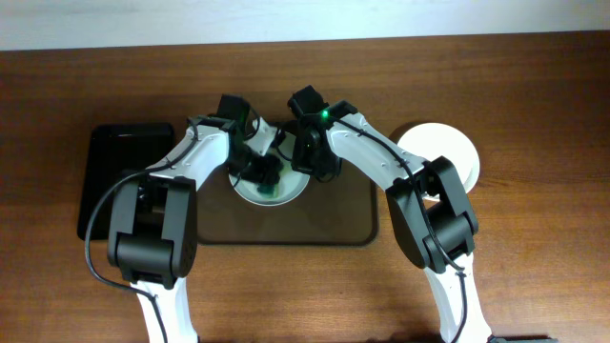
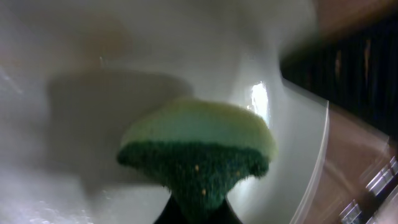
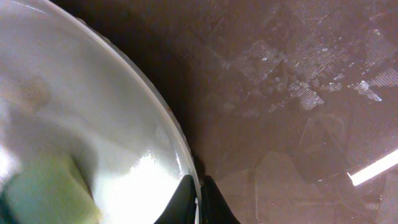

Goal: Clean dirty plates on tray and stack at the side
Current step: 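Scrub the plate surface with the sponge in the left gripper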

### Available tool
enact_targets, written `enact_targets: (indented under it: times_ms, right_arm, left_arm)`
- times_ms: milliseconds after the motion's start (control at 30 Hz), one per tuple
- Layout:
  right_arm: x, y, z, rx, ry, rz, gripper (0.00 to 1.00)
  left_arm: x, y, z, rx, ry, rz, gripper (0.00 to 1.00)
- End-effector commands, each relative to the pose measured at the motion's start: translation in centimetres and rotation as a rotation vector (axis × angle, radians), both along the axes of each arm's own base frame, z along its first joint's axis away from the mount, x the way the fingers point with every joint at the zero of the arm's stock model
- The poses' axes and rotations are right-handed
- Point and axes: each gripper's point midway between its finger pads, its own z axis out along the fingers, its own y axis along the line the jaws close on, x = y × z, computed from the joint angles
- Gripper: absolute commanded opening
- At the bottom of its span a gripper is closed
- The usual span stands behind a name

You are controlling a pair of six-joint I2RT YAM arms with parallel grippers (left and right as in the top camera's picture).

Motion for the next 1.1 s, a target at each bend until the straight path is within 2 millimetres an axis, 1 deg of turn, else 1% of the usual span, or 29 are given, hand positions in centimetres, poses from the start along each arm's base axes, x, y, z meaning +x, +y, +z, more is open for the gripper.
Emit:
enact_targets:
  times_ms: [0, 33, 133, 200, 267, 300, 367, 400, 467, 533, 600, 633, 667, 767, 833, 867, 900, 933, 1000, 1067]
  right_arm:
    - [-0.5, -1.1, -1.6, -0.055, 0.025, -0.010, 0.04]
    - [-0.6, -1.1, -1.6, -0.055, 0.026, -0.007, 0.04]
    - [-0.5, -1.1, -1.6, -0.055, 0.025, -0.007, 0.04]
    - [-0.5, -1.1, -1.6, -0.055, 0.025, -0.007, 0.04]
    - [-0.5, -1.1, -1.6, -0.055, 0.025, -0.007, 0.04]
    - [-0.5, -1.1, -1.6, -0.055, 0.025, -0.007, 0.04]
    - [-0.5, -1.1, -1.6, -0.055, 0.024, -0.007, 0.04]
    - [-0.5, -1.1, -1.6, -0.055, 0.025, -0.007, 0.04]
    - [-0.5, -1.1, -1.6, -0.055, 0.025, -0.007, 0.04]
    - [-0.5, -1.1, -1.6, -0.055, 0.025, -0.007, 0.04]
    - [-0.5, -1.1, -1.6, -0.055, 0.025, -0.007, 0.04]
    - [-0.5, -1.1, -1.6, -0.055, 0.025, -0.007, 0.04]
    - [-0.5, -1.1, -1.6, -0.055, 0.025, -0.007, 0.04]
    - [-0.5, -1.1, -1.6, -0.055, 0.025, -0.007, 0.04]
    - [-0.5, -1.1, -1.6, -0.055, 0.025, -0.007, 0.04]
    - [-0.5, -1.1, -1.6, -0.055, 0.025, -0.007, 0.04]
    - [-0.5, -1.1, -1.6, -0.055, 0.025, -0.007, 0.04]
    - [-0.5, -1.1, -1.6, -0.055, 0.025, -0.007, 0.04]
    - [-0.5, -1.1, -1.6, -0.055, 0.025, -0.007, 0.04]
    - [-0.5, -1.1, -1.6, -0.055, 0.025, -0.007, 0.04]
  left_arm:
    - [1.4, 3.9, -5.4, 0.259, -0.024, 0.133, 0.00]
    - [2.5, 4.8, -5.4, 0.307, -0.060, 0.194, 0.00]
    - [4.9, 6.8, -5.1, 0.408, -0.154, 0.301, 0.00]
    - [5.8, 7.9, -4.9, 0.464, -0.200, 0.333, 0.00]
    - [6.0, 8.8, -4.8, 0.514, -0.217, 0.358, 0.00]
    - [5.9, 9.8, -4.7, 0.564, -0.218, 0.410, 0.00]
    - [5.0, 11.8, -4.5, 0.664, -0.194, 0.492, 0.00]
    - [4.3, 11.9, -4.7, 0.676, -0.169, 0.485, 0.00]
    - [2.4, 11.7, -5.1, 0.674, -0.089, 0.450, 0.00]
    - [0.1, 10.6, -5.6, 0.624, 0.022, 0.378, 0.00]
    - [-2.2, 8.3, -5.9, 0.510, 0.122, 0.241, 0.00]
    - [-3.0, 7.4, -5.8, 0.458, 0.152, 0.182, 0.00]
    - [-4.1, 5.8, -5.6, 0.361, 0.188, 0.082, 0.00]
    - [-5.2, 3.1, -4.8, 0.189, 0.202, -0.054, 0.00]
    - [-4.8, 1.9, -4.4, 0.104, 0.175, -0.097, 0.00]
    - [-4.4, 1.8, -4.4, 0.089, 0.158, -0.096, 0.00]
    - [-3.8, 1.8, -4.4, 0.084, 0.135, -0.090, 0.00]
    - [-2.7, 1.9, -4.5, 0.080, 0.091, -0.081, 0.00]
    - [-0.6, 3.1, -4.9, 0.121, 0.052, 0.028, 0.00]
    - [2.1, 5.8, -5.7, 0.209, 0.017, 0.236, 0.00]
